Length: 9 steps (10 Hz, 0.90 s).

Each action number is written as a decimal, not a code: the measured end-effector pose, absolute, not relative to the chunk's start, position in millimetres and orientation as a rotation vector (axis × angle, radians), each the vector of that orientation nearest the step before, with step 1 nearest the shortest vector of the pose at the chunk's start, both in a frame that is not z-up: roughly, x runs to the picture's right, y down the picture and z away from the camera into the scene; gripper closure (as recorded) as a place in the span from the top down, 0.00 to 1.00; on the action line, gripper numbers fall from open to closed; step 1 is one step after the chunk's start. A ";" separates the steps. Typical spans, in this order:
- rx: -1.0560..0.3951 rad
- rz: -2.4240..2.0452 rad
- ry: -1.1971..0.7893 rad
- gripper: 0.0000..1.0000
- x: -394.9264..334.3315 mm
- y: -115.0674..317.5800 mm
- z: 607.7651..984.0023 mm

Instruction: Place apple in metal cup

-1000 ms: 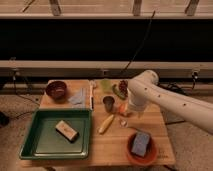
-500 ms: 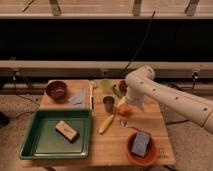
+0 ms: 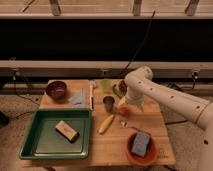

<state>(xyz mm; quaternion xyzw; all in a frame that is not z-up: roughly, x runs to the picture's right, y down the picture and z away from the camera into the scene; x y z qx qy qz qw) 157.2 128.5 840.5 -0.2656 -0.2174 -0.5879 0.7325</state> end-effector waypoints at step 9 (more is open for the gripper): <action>-0.626 -1.308 -0.522 0.68 135.1 143.1 879.6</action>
